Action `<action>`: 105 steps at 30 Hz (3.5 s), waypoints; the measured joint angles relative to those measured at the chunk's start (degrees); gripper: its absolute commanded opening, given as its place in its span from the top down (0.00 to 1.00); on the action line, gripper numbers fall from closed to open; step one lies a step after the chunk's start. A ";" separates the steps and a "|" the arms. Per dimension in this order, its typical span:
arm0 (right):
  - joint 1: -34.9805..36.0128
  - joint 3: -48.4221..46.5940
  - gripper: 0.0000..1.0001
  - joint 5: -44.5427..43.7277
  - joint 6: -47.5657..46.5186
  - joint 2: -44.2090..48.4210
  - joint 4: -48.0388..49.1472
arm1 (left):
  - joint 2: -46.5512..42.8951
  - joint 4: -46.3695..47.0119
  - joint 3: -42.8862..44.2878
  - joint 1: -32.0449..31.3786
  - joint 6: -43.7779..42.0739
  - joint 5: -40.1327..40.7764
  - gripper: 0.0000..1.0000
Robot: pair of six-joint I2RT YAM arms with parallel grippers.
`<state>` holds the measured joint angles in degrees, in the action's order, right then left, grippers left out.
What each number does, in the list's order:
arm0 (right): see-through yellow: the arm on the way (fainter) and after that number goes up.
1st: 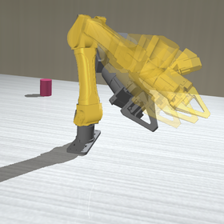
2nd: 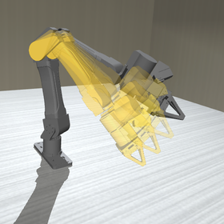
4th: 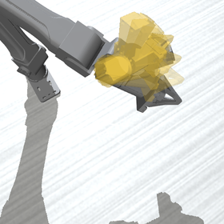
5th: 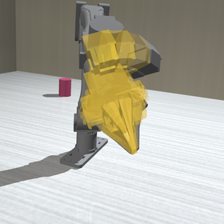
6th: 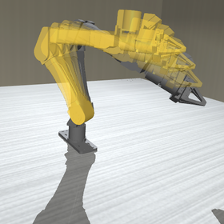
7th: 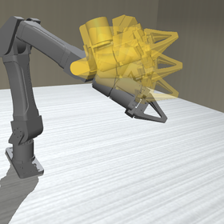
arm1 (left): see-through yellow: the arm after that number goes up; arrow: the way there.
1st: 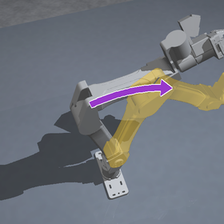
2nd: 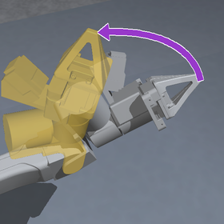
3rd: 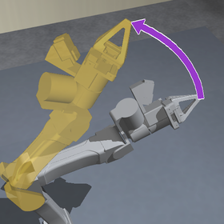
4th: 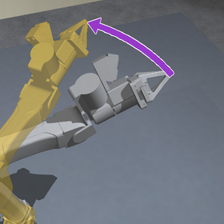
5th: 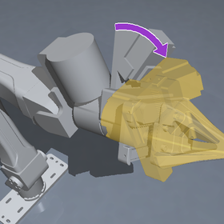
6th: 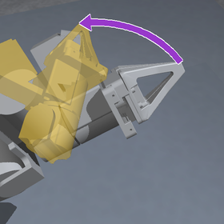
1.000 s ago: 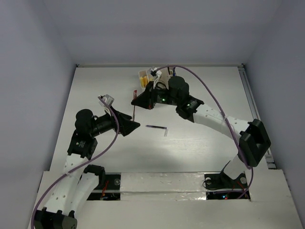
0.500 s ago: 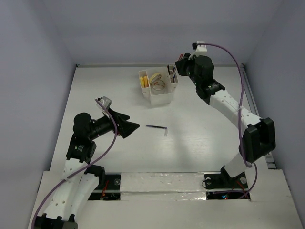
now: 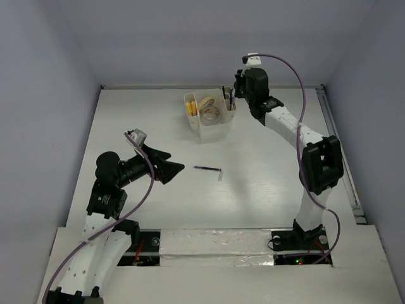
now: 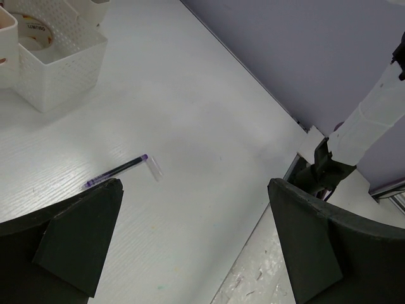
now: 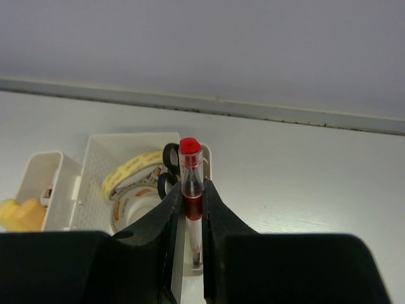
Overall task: Sort the stationery into containers
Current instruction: Place the pen in the storage box, then pick up the pen from the center of the board.
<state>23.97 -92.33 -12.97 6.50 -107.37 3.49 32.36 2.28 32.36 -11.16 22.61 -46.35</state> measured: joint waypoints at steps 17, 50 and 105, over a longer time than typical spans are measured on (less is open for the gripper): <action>0.50 0.00 0.19 2.34 -2.23 -3.67 -3.52 | -0.02 -0.04 0.00 0.00 0.00 0.37 0.01; 21.99 14.58 0.32 19.17 -14.32 0.42 -30.88 | -5.11 -3.43 0.00 0.04 -0.85 8.57 0.01; 25.14 36.02 1.00 30.93 33.92 16.65 36.79 | 0.70 -3.87 0.00 1.16 -1.03 9.33 0.26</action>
<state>49.10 -56.31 17.96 40.42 -90.72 40.27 33.06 -1.58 32.36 -10.00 21.58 -37.01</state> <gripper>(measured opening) 0.055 0.796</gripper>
